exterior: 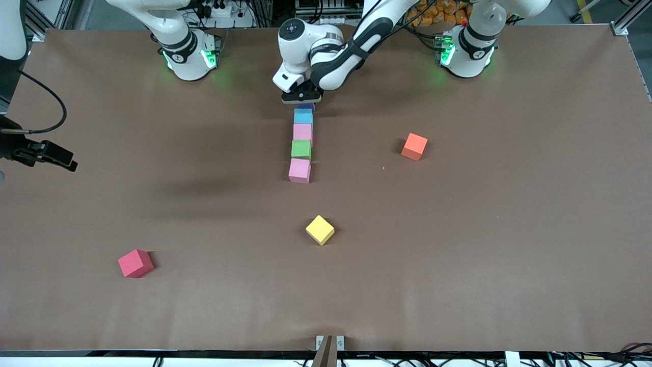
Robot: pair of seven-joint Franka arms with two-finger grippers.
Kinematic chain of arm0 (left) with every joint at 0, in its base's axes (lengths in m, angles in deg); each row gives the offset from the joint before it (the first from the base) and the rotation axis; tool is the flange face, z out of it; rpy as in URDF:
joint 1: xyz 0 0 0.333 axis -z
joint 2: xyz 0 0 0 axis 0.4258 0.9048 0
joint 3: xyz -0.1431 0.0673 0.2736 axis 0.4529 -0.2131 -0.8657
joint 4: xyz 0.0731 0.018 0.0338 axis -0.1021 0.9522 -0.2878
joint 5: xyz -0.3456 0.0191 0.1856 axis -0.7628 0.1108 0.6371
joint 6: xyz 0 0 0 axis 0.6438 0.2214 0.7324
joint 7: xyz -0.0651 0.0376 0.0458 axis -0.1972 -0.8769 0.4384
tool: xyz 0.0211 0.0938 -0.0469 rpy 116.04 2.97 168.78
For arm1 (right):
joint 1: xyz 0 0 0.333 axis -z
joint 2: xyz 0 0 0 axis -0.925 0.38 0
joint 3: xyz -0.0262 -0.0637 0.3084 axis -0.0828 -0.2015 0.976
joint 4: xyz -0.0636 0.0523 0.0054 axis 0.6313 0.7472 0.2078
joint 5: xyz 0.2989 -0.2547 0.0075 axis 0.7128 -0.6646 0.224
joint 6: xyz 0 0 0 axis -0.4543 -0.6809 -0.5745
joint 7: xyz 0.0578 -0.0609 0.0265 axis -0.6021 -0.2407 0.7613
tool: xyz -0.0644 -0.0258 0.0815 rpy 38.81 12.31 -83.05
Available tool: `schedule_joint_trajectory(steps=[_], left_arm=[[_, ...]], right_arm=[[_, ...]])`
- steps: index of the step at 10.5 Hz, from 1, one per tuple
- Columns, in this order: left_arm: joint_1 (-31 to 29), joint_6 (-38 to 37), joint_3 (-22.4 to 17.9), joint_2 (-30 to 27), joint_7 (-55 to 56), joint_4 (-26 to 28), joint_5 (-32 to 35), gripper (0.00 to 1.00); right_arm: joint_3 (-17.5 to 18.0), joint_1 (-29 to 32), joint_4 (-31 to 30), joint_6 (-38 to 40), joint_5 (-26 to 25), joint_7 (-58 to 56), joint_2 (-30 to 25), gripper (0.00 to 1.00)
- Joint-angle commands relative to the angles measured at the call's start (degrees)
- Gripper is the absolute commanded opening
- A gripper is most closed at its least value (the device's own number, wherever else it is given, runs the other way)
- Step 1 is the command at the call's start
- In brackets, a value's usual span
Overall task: Arrange blocks into number 1
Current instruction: 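Lower the purple cube beside the cyan cube and open the left gripper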
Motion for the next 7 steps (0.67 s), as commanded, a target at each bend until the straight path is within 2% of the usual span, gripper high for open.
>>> schedule_joint_trajectory(steps=[1,7], left_arm=[[0.0,0.4,-0.1,1.5,-0.3,-2.1,1.6,0.0],[0.1,0.4,-0.9,1.5,-0.4,-2.3,1.6,0.0]], right_arm=[[0.2,-0.1,-0.5,-0.4,-0.5,-0.3,-0.3,1.0],[0.2,-0.8,-0.2,-0.5,-0.7,-0.1,-0.3,1.0]])
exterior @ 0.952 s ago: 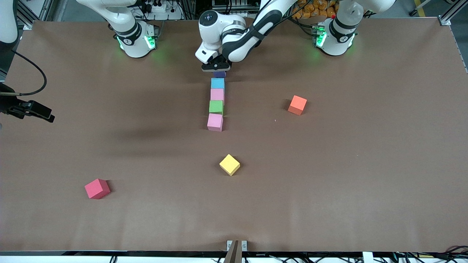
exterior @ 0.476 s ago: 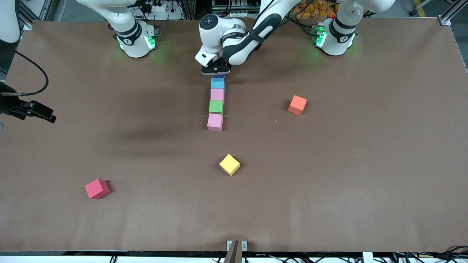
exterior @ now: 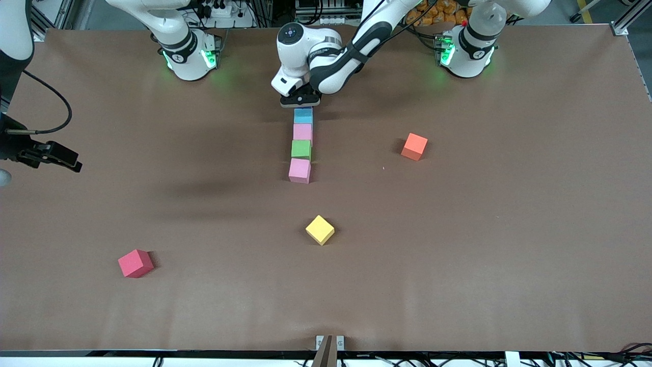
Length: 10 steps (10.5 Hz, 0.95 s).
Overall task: Arrange blocks into number 1
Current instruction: 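Lower the purple cube beside the cyan cube and open the left gripper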
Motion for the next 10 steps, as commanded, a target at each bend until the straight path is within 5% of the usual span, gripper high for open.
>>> schedule_joint_trajectory(steps=[1,5,7,10], left_arm=[[0.0,0.4,-0.2,0.6,-0.4,-0.8,1.6,0.0],[-0.1,0.7,-0.9,1.2,-0.4,-2.0,1.6,0.0],[-0.3,0.9,-1.0,1.9,-0.3,-2.7,1.5,0.99],[-0.1,0.8,-1.0,1.6,-0.1,-2.7,1.6,1.0]], right_arm=[[0.1,0.0,-0.1,-0.3,-0.9,-0.1,-0.4,1.0],[0.1,-0.1,0.2,-0.3,-1.5,-0.1,-0.4,1.0],[0.1,-0.2,0.3,-0.3,-1.5,0.0,-0.4,1.0],[0.1,-0.2,0.3,-0.3,-1.5,0.0,-0.4,1.0]])
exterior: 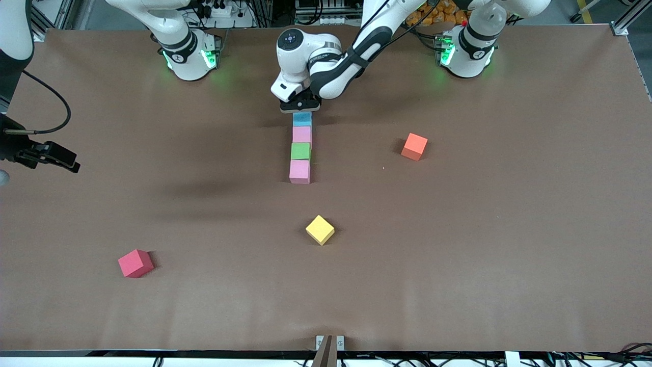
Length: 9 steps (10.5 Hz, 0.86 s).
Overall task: Arrange blocks into number 1
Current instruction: 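Lower the purple cube beside the cyan cube and open the left gripper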
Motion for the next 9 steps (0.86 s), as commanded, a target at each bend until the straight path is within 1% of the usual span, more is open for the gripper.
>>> schedule_joint_trajectory(steps=[1,4,7,8,9], left_arm=[[0.1,0.4,0.2,0.1,0.5,-0.9,1.5,1.0],[0.2,-3.4,0.6,-3.2,0.9,-1.1,0.5,1.0],[-0.6,-9.5,0.6,-8.9,1.0,-1.4,-0.6,1.0],[-1.8,-10.8,0.3,-10.6,0.7,-1.6,-0.6,1.0],[-5.2,-11.8,0.4,-11.4,-0.1,-3.0,-0.7,1.0]], right_arm=[[0.1,-0.1,0.2,0.0,-0.9,0.0,-0.4,1.0],[0.1,-0.2,0.2,0.0,-0.9,0.0,-0.4,1.0],[0.1,-0.2,0.1,0.1,-0.9,0.0,-0.4,1.0],[0.1,-0.2,0.1,0.1,-0.9,0.0,-0.4,1.0],[0.1,-0.2,0.1,0.1,-0.8,0.0,-0.4,1.0]])
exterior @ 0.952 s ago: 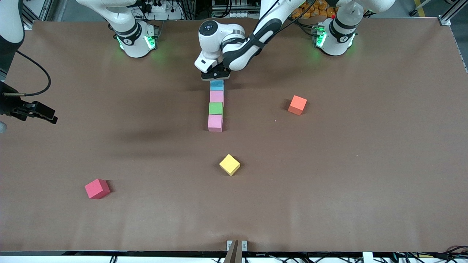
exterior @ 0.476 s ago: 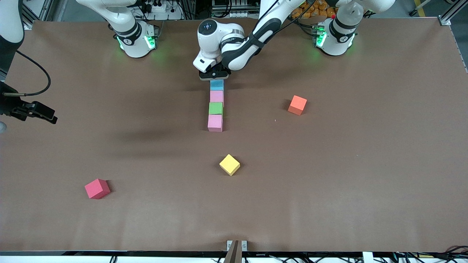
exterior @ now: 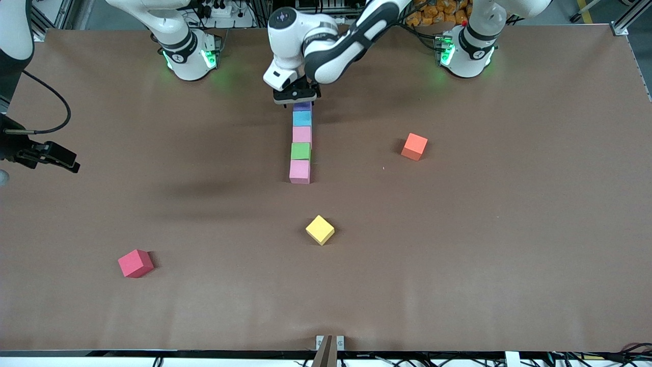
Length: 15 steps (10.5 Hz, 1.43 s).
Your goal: Arrange blocks into number 1
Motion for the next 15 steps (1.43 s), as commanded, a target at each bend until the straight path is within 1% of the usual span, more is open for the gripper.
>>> schedule_joint_trajectory(steps=[1,2,4,6,8,9,11,12,13,14,15], left_arm=[[-7.2,-4.9,0.0,-2.9,-3.5,-2.9,-0.6,1.0],[-11.5,-7.6,0.0,-2.8,-7.6,-5.7,-0.6,1.0],[-22.1,-9.6,0.0,-2.9,-16.9,-10.2,-0.5,1.0],[-32.7,-10.0,0.0,-2.9,-26.1,-13.1,-0.1,1.0],[-38.7,-11.2,0.0,-3.3,-34.8,-14.1,0.0,1.0],[-41.7,-14.6,0.6,-4.7,-39.7,-14.1,-0.7,1.0],[-46.4,-20.3,0.8,-8.8,-49.0,-13.7,-7.3,1.0],[-49.3,-24.0,1.0,-10.5,-52.7,-13.6,-9.1,1.0],[-49.5,-26.1,0.3,-11.4,-55.4,-13.2,-10.1,1.0],[-47.5,-26.2,-2.9,-13.9,-56.2,-10.7,-11.1,1.0],[-40.7,-26.0,-11.7,-17.2,-57.9,-8.9,-13.9,1.0]], right_arm=[[0.1,-0.2,0.1,0.1,-0.8,0.0,-0.4,1.0],[0.1,-0.2,0.1,0.1,-0.8,0.0,-0.4,1.0],[0.1,-0.2,0.1,0.1,-0.8,0.1,-0.3,1.0],[0.1,-0.2,0.1,0.1,-0.8,0.1,-0.2,1.0],[0.1,0.0,0.1,0.1,-0.8,0.1,-0.2,1.0],[0.1,0.0,0.1,0.1,-0.8,0.1,0.0,1.0],[0.1,-0.1,0.1,0.1,-0.8,0.2,0.3,1.0],[0.1,-0.1,0.1,0.1,-0.8,0.2,0.3,1.0],[0.1,-0.1,0.1,0.1,-0.8,0.2,0.4,1.0],[0.1,0.0,0.1,0.1,-0.8,0.2,0.4,1.0],[0.1,0.0,0.1,0.1,-0.8,0.2,0.4,1.0]])
